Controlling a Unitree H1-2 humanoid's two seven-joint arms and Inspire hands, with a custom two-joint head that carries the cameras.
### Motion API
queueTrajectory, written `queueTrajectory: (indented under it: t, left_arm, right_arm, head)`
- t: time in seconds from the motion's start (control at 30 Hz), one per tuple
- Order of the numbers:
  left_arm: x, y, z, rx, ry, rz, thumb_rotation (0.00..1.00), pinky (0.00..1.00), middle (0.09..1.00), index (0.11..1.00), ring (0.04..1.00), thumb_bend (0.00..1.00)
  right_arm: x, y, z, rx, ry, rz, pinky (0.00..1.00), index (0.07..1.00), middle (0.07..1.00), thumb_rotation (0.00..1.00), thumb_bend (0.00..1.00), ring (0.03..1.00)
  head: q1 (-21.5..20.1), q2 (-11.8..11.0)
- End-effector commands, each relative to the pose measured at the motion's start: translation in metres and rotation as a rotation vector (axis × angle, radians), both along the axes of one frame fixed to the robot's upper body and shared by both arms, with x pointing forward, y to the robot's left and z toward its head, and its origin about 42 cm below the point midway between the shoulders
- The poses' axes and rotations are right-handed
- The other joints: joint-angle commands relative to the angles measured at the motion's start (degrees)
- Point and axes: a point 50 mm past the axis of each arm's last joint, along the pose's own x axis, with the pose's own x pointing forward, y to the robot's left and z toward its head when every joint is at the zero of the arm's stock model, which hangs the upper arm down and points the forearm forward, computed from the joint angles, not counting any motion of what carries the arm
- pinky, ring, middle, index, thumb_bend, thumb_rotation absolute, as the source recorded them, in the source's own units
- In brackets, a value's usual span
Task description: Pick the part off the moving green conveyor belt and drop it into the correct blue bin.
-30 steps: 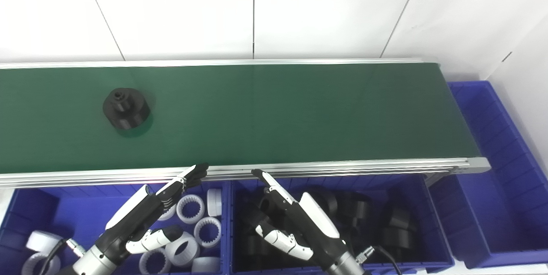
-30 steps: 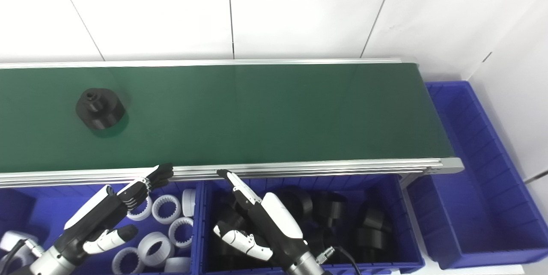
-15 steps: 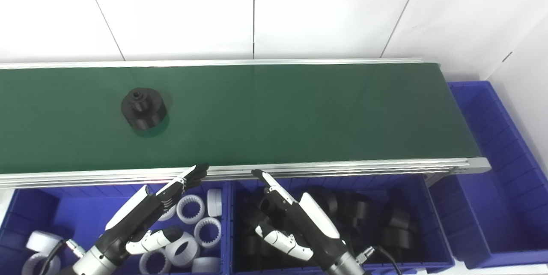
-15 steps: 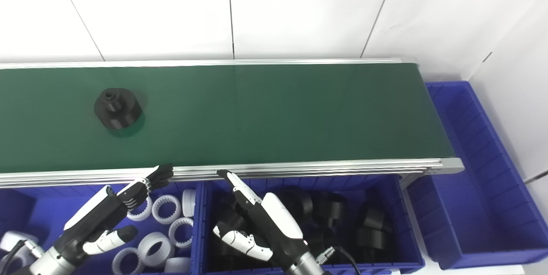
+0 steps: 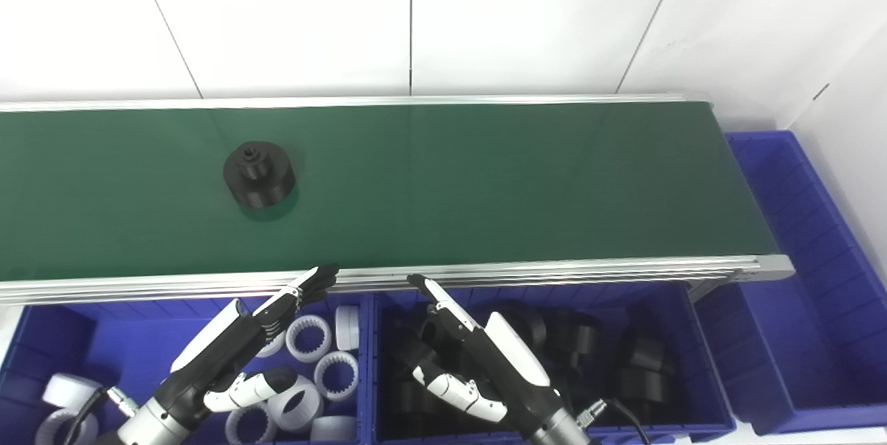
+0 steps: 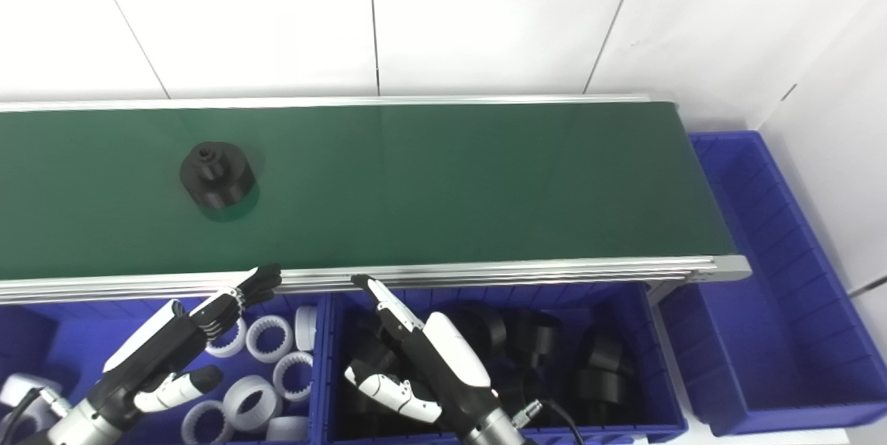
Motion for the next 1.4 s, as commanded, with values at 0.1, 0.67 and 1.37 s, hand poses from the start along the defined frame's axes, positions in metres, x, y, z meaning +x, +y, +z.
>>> queueTrajectory:
  t: [0.1, 0.67, 1.37]
  left_arm:
    - [-0.002, -0.005, -0.009, 0.033, -0.019, 0.005, 0.77, 0.91, 0.962, 0.943, 0.950, 0.47]
    - [0.005, -0.006, -0.020, 0.059, 0.001, 0.022, 0.64, 0.83, 0.928, 0.896, 0.904, 0.50]
    - [0.014, -0.007, -0.018, 0.055, -0.017, 0.004, 0.62, 0.84, 0.932, 0.901, 0.911, 0.51]
  right_arm:
    - [-0.009, -0.001, -0.007, 0.040, -0.052, 0.008, 0.88, 1.000, 1.000, 0.96, 0.44, 0.959]
    - [0.002, 0.000, -0.016, 0.030, -0.103, 0.010, 0.81, 0.966, 0.989, 0.86, 0.44, 0.930]
    - [0.163, 0.043, 0.093, 0.002, -0.544, -0.165, 0.83, 0.893, 0.926, 0.51, 0.60, 0.915]
  head:
    - [4.40, -8.00]
    - [3.70, -13.13]
    - [2.88, -12.94]
